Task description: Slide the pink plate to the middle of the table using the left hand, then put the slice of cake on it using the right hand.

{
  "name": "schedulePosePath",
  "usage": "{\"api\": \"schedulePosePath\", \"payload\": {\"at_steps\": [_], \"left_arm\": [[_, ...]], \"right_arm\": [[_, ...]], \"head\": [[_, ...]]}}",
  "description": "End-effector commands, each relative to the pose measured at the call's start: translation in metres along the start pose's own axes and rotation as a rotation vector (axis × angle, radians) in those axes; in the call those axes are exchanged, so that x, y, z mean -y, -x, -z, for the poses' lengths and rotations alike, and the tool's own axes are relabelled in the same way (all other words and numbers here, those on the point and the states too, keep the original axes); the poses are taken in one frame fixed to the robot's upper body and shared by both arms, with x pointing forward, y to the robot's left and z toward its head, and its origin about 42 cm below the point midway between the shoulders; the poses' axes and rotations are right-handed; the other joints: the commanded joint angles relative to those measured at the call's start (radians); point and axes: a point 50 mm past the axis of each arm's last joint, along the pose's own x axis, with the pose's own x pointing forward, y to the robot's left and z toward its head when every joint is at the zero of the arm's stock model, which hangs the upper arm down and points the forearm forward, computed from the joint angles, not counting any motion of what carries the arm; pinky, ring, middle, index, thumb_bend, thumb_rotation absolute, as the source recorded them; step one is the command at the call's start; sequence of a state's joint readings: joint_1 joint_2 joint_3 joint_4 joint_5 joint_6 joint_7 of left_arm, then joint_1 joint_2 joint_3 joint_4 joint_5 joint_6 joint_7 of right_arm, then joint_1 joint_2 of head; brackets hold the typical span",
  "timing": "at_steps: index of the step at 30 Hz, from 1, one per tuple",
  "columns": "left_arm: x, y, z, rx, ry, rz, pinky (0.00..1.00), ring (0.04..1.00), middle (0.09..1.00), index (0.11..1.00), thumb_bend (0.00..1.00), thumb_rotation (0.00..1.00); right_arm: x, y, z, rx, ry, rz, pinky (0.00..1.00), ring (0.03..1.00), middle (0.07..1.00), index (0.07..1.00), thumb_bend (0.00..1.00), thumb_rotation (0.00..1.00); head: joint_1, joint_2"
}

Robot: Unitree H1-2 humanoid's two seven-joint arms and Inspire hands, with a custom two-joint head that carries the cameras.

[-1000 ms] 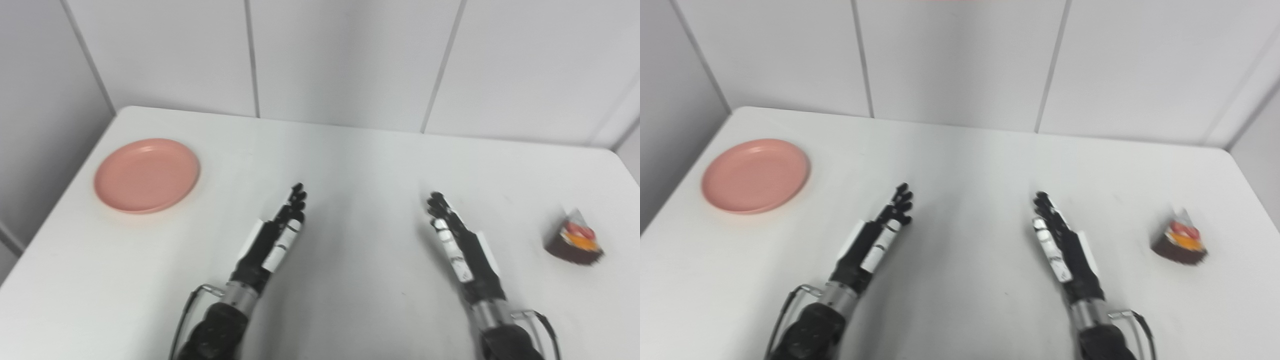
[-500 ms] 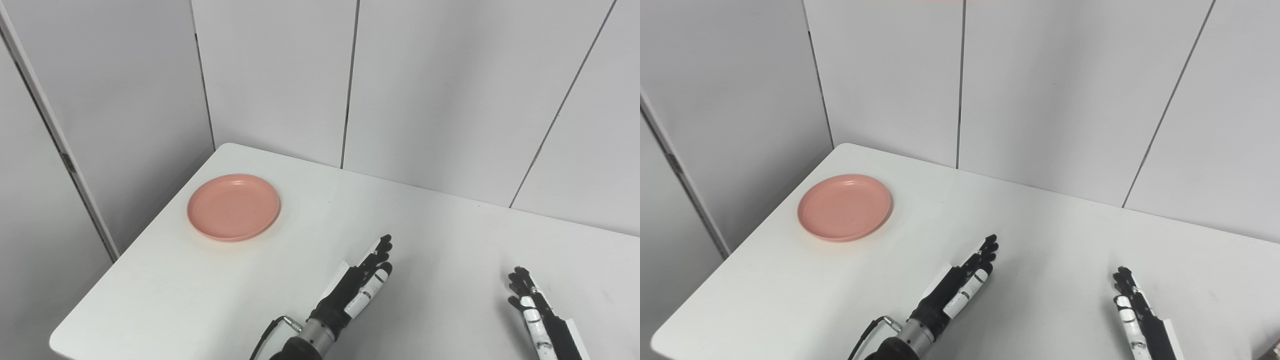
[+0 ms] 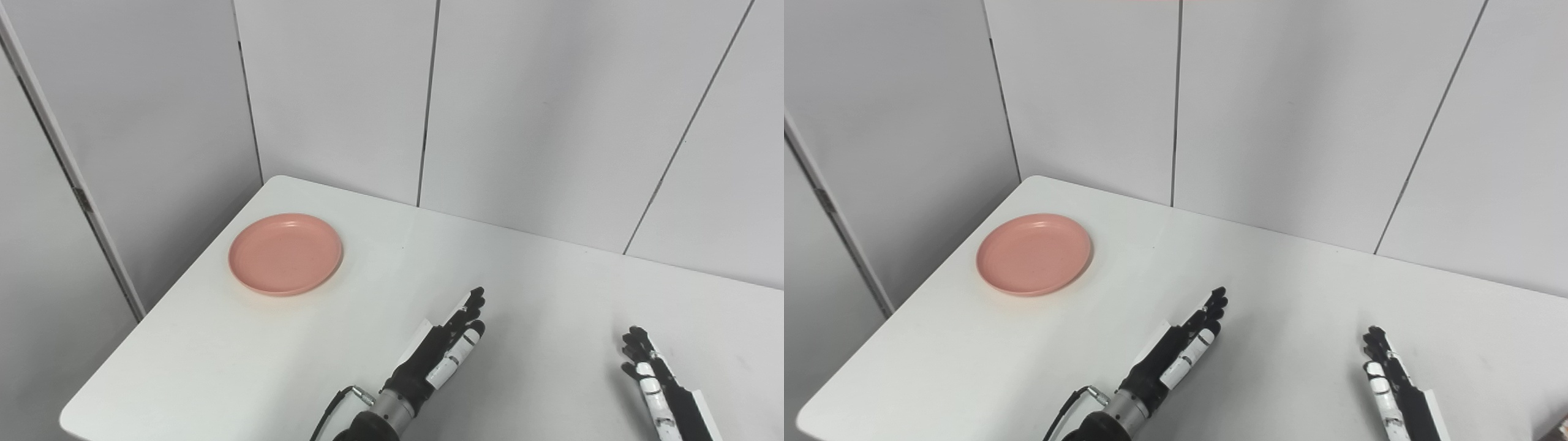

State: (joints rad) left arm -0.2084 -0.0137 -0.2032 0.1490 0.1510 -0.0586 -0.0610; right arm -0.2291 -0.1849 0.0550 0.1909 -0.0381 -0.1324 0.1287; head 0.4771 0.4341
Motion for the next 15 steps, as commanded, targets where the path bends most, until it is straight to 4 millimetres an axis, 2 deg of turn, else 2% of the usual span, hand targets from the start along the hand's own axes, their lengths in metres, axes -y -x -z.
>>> {"api": "schedulePosePath", "payload": {"at_steps": [1,7,11,15], "left_arm": [[0.007,0.012,0.021,-0.109,0.021,0.032,0.94,0.983,0.988,0.981,0.41,1.0],[-0.009,0.0,-0.004,-0.064,0.039,-0.012,0.97,0.979,0.979,0.963,0.38,1.0],[-0.024,-0.01,-0.026,-0.004,0.051,-0.059,0.92,0.954,0.96,0.937,0.35,1.0],[-0.036,-0.02,-0.05,0.087,0.072,-0.075,0.89,0.93,0.942,0.923,0.37,1.0]], "right_arm": [[-0.002,0.007,0.013,-0.033,-0.001,-0.009,0.97,0.939,0.936,0.944,0.16,1.0],[0.0,0.003,0.011,-0.03,0.028,-0.006,0.94,0.922,0.926,0.934,0.2,1.0],[0.004,0.003,0.01,-0.029,0.032,-0.009,0.93,0.919,0.923,0.936,0.21,1.0],[0.006,0.002,0.01,-0.015,0.044,-0.009,0.92,0.91,0.918,0.93,0.2,1.0]], "head": [[-0.004,0.014],[-0.014,0.055],[-0.003,0.065],[0.006,0.079]]}}
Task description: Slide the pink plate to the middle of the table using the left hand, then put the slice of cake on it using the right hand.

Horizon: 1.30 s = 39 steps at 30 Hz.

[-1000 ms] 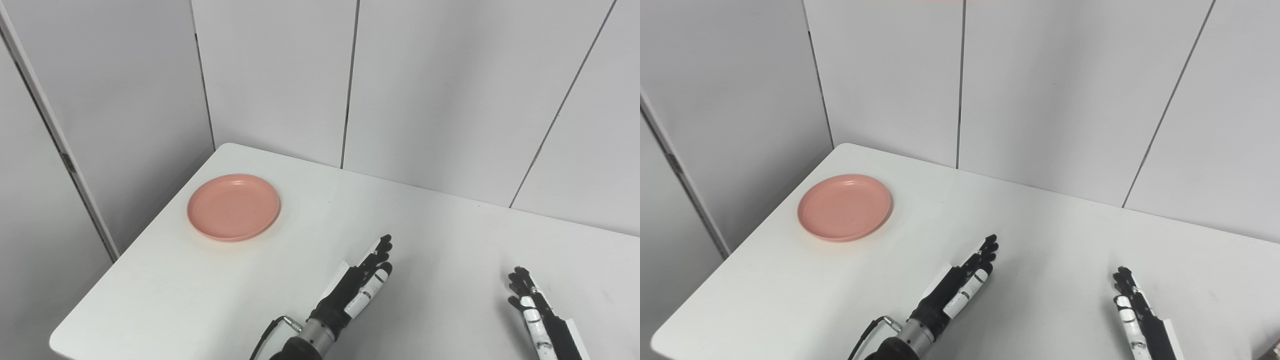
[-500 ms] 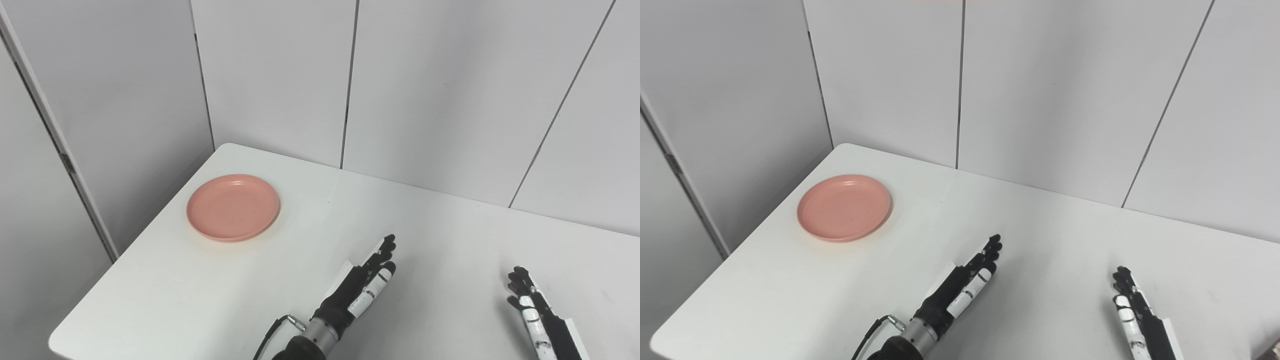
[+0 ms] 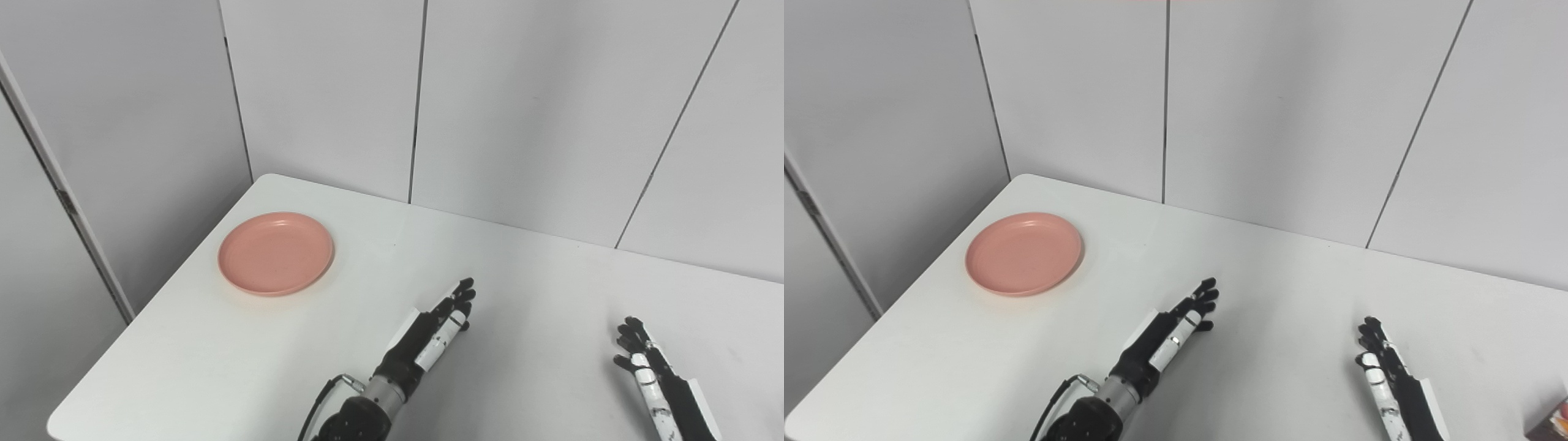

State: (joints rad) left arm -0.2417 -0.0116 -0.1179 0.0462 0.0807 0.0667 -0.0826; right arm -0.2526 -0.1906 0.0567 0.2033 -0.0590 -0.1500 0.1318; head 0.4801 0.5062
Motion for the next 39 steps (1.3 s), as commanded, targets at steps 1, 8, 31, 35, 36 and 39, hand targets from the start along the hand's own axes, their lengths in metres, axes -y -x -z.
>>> {"api": "schedulePosePath", "payload": {"at_steps": [1,8,31,35,36,39], "left_arm": [[-0.007,-0.014,-0.031,0.105,0.017,-0.001,0.9,0.931,0.942,0.924,0.37,1.0],[-0.021,-0.021,-0.093,0.23,0.04,-0.009,0.87,0.89,0.914,0.9,0.44,1.0],[-0.119,0.013,-0.173,0.477,-0.001,-0.388,0.91,0.908,0.914,0.906,0.4,1.0],[-0.142,0.02,-0.17,0.479,-0.012,-0.452,0.9,0.913,0.922,0.914,0.39,1.0],[-0.147,0.021,-0.169,0.477,-0.011,-0.471,0.9,0.914,0.924,0.913,0.39,1.0],[-0.162,0.024,-0.162,0.48,0.012,-0.527,0.9,0.915,0.922,0.912,0.41,1.0]], "right_arm": [[0.003,0.011,0.014,-0.038,0.015,-0.002,0.92,0.908,0.916,0.929,0.19,1.0],[0.008,0.01,0.013,-0.03,0.021,0.001,0.9,0.903,0.905,0.921,0.18,1.0],[0.016,0.009,0.009,-0.039,-0.027,0.006,0.92,0.912,0.904,0.92,0.13,1.0],[0.017,0.009,0.009,-0.038,-0.015,0.004,0.92,0.91,0.905,0.921,0.13,1.0],[0.017,0.009,0.009,-0.035,-0.015,0.003,0.92,0.908,0.903,0.919,0.13,1.0],[0.017,0.01,0.008,-0.04,-0.023,0.005,0.92,0.909,0.902,0.917,0.12,1.0]], "head": [[0.003,0.007],[0.026,0.015],[0.082,0.02],[0.083,0.019],[0.083,0.019],[0.084,0.016]]}}
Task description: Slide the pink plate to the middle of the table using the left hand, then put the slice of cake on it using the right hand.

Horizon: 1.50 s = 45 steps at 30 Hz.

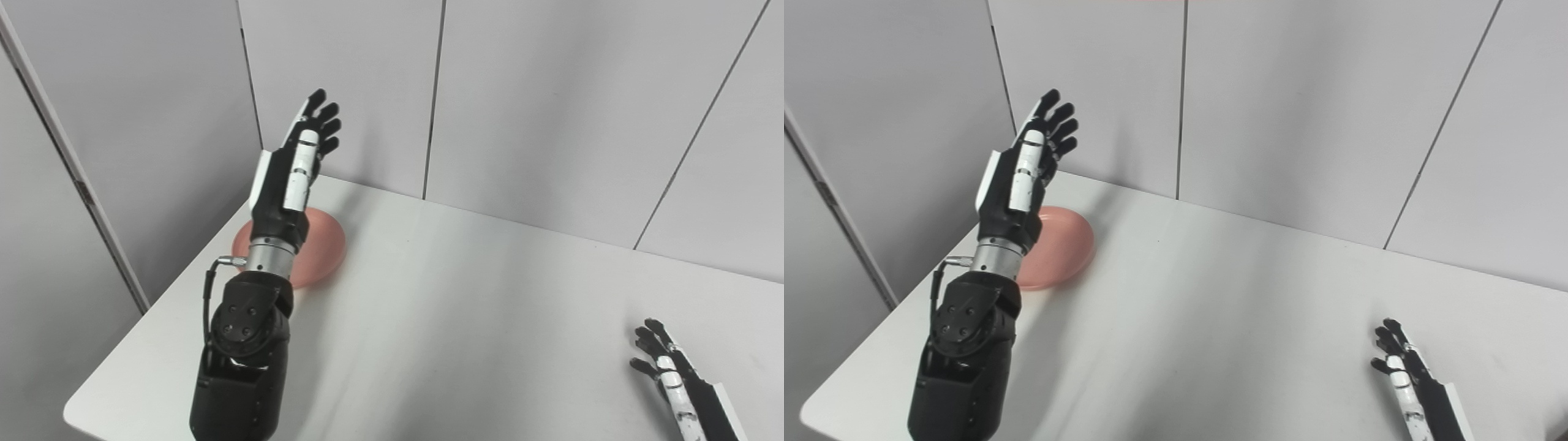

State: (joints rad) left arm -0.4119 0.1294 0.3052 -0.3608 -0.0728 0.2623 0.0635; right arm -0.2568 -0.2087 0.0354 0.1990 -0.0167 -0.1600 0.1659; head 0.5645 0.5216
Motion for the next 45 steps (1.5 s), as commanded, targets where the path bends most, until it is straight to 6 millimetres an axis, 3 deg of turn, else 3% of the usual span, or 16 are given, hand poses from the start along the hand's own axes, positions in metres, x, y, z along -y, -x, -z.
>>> {"api": "schedulePosePath", "payload": {"at_steps": [1,6,21,31,45], "left_arm": [[-0.006,-0.009,-0.012,0.09,0.016,-0.026,0.9,0.916,0.923,0.913,0.41,1.0],[-0.028,-0.013,-0.008,0.086,0.012,-0.103,0.93,0.929,0.938,0.922,0.39,1.0],[-0.066,-0.016,-0.001,0.033,0.013,-0.286,0.93,0.946,0.964,0.953,0.37,1.0],[-0.086,-0.016,0.008,0.004,-0.001,-0.343,0.97,0.965,0.977,0.97,0.36,1.0],[-0.097,-0.018,0.028,-0.061,0.019,-0.401,0.95,0.948,0.963,0.957,0.33,1.0]], "right_arm": [[0.006,0.01,0.01,-0.064,-0.002,0.013,0.92,0.908,0.901,0.917,0.13,1.0],[0.008,0.01,0.011,-0.065,-0.012,0.005,0.93,0.917,0.911,0.923,0.13,1.0],[0.015,0.012,0.008,-0.075,-0.02,0.005,0.93,0.919,0.916,0.928,0.12,1.0],[0.018,0.011,0.006,-0.069,-0.035,-0.003,0.93,0.928,0.924,0.934,0.09,1.0],[0.022,0.011,0.007,-0.069,-0.023,-0.007,0.94,0.931,0.926,0.932,0.09,1.0]], "head": [[0.0,0.001],[0.007,0.002],[0.044,0.011],[0.052,0.013],[0.061,0.014]]}}
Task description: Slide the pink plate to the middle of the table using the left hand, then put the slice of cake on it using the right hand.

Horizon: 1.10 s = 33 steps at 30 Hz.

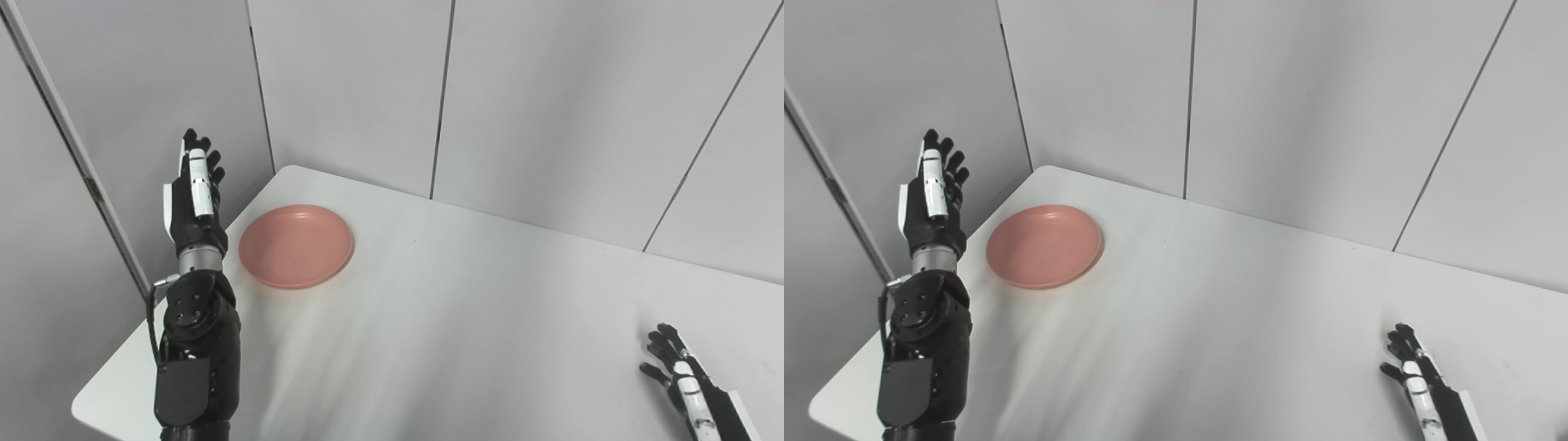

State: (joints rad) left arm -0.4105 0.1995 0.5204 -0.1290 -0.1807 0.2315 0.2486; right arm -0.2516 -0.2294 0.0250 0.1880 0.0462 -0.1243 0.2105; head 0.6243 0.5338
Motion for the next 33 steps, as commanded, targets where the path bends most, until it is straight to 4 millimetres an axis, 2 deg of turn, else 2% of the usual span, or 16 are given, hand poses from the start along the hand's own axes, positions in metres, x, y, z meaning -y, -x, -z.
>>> {"api": "schedulePosePath", "payload": {"at_steps": [1,14,33], "left_arm": [[0.0,-0.012,-0.018,0.083,0.017,-0.004,0.95,0.953,0.967,0.96,0.33,1.0],[-0.013,-0.02,0.01,-0.015,0.068,-0.014,0.95,0.96,0.985,0.969,0.29,1.0],[-0.019,-0.027,0.036,-0.092,0.085,-0.041,0.97,0.967,0.982,0.978,0.31,1.0]], "right_arm": [[0.013,0.007,0.005,-0.045,0.018,0.017,0.94,0.934,0.93,0.937,0.08,1.0],[0.014,0.007,0.004,-0.054,-0.001,0.029,0.94,0.931,0.924,0.929,0.08,1.0],[0.018,0.005,0.003,-0.049,-0.011,0.024,0.93,0.937,0.933,0.942,0.08,1.0]], "head": [[0.001,0.002],[0.008,0.008],[0.02,0.016]]}}
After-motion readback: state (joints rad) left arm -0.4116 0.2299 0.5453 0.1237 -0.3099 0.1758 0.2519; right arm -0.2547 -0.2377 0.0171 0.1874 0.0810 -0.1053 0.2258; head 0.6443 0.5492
